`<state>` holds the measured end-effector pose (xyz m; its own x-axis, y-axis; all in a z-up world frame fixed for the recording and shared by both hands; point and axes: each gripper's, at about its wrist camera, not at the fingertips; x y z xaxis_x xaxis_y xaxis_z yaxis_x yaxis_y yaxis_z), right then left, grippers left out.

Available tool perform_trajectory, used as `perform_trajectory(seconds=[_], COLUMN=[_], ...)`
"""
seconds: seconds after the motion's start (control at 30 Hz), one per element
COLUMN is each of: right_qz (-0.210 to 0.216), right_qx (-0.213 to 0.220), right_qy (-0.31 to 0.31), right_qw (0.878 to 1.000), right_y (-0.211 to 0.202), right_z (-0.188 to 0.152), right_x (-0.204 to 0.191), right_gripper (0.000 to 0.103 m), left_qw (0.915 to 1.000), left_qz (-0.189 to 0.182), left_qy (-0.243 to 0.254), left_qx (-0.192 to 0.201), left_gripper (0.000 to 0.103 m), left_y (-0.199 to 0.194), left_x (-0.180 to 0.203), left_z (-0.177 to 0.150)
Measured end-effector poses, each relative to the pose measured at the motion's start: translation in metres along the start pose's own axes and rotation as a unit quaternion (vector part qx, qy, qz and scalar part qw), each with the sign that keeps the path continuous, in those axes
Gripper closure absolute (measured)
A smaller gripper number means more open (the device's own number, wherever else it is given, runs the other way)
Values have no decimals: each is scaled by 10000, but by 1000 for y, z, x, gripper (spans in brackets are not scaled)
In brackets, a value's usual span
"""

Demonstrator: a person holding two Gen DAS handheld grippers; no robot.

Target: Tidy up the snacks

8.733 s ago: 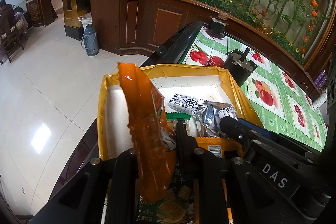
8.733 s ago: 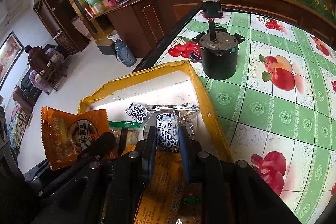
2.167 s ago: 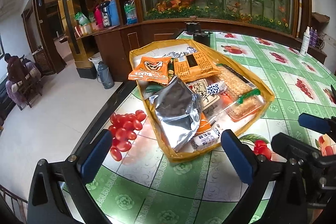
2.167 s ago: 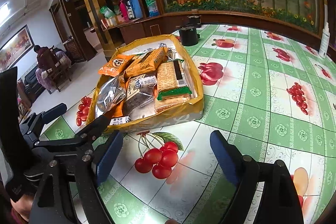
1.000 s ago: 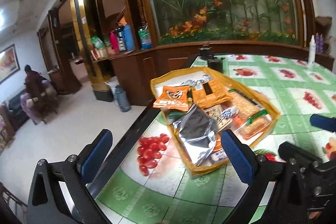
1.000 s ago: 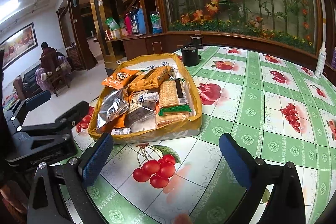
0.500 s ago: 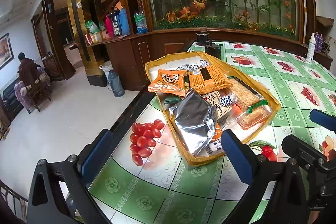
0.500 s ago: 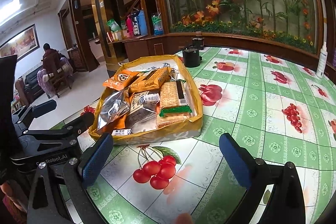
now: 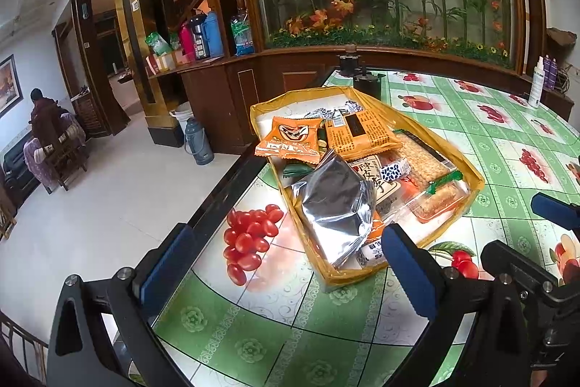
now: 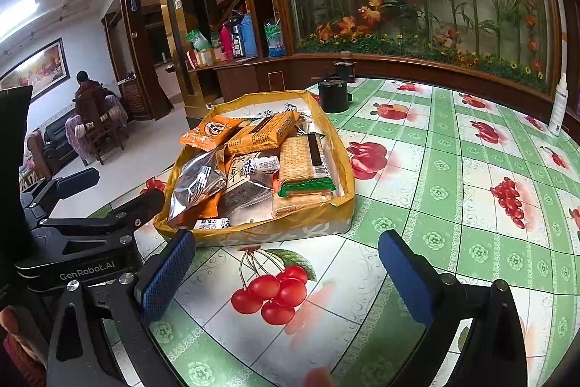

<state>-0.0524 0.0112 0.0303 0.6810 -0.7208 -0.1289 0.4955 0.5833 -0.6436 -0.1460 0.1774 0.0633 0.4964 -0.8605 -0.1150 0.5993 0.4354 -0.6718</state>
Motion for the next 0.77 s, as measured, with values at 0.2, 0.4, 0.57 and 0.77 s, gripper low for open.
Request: perform_trajectory(seconds=[0.2,0.4,0.57,0.77], right_qz=[-7,-7,-10,-5], right_qx=[-13,-19,-21,-29], right_qy=[-6,-10,-20,-29], right_qw=[10000,10000,10000,10000], right_y=[1,2,3,2], right_z=[0,-1,-2,-2], right_x=[0,0,0,0], right_gripper=[1,1,1,1], left_qw=[10000,10000,10000,10000], left_qz=[-60,-58,-48,63], left_qy=[-34,-27,-25,68], left_qx=[-46,-53,-49,7], left_gripper=[0,0,0,0], left_y=[1,1,1,-1], left_x=[-3,-3,-3,-2], left_z=[-1,-1,0,0])
Point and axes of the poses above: each gripper's, at about its wrist camera, not at the fingertips, and y roughly the way its jaws point, x to its right, z to its top, and after that the axes turned 7 degrees about -x, right-handed
